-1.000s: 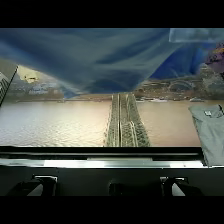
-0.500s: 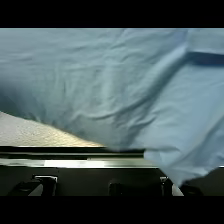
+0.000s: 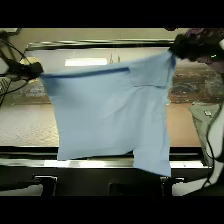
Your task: Fold the clothes and pants, and hang the long-sleeved shirts on hangers.
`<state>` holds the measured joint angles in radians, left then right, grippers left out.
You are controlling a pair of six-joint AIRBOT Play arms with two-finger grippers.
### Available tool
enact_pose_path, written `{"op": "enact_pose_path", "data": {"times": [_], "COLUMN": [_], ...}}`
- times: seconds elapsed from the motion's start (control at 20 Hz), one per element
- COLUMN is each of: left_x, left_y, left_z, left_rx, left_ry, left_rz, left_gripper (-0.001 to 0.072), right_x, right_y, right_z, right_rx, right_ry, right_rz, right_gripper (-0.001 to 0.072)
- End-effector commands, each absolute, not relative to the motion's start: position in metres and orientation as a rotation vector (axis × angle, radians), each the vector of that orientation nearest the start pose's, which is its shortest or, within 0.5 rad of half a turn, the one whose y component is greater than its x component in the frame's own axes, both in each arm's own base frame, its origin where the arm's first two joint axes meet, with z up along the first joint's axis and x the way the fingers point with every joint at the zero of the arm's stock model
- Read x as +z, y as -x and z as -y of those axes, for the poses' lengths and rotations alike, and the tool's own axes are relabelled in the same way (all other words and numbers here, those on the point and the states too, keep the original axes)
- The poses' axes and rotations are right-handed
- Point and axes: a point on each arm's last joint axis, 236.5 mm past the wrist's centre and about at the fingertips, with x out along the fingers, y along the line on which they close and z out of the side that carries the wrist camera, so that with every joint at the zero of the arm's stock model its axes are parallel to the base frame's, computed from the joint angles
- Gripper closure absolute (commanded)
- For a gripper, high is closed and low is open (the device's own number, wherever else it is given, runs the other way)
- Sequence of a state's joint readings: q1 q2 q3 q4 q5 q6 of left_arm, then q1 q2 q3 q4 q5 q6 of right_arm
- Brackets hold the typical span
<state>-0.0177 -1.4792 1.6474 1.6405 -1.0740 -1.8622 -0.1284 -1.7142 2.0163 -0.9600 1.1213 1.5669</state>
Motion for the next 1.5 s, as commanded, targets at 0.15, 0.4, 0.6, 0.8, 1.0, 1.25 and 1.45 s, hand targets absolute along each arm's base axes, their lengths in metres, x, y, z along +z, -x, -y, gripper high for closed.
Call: {"op": "enact_pose_path", "data": {"times": [0.15,0.4,0.6,0.8,1.0,1.25,1.45], "left_x": [-0.016,-0.025,0.014,0.054,0.065,0.042,0.028], "left_y": [-0.564,-0.563,-0.532,-0.458,-0.385,-0.312,-0.307], "left_z": [0.009,0.025,-0.004,-0.052,-0.086,-0.114,-0.115], "left_rx": [0.176,0.15,0.194,0.219,0.303,0.423,0.429], "left_ry": [0.273,0.367,0.361,0.284,0.335,0.332,0.335], "left_rz": [-0.99,-1.023,-1.13,-1.275,-1.305,-1.381,-1.424], "left_gripper": [0.0691,0.0516,0.0225,0.0224,0.0224,0.0226,0.0226], "right_x": [-0.024,-0.039,0.005,0.027,0.002,-0.053,-0.086], "right_y": [-0.625,-0.618,-0.588,-0.501,-0.434,-0.344,-0.324], "right_z": [-0.091,-0.097,-0.044,0.048,0.09,0.08,0.044], "right_rx": [0.206,0.186,0.234,0.331,0.299,0.254,0.302], "right_ry": [-0.726,-0.788,-0.755,-0.586,-0.817,-0.976,-0.979], "right_rz": [-1.028,-1.09,-1.127,-1.295,-1.387,-1.531,-1.58], "right_gripper": [0.0678,0.0512,0.0289,0.0286,0.0285,0.0284,0.0268]}}
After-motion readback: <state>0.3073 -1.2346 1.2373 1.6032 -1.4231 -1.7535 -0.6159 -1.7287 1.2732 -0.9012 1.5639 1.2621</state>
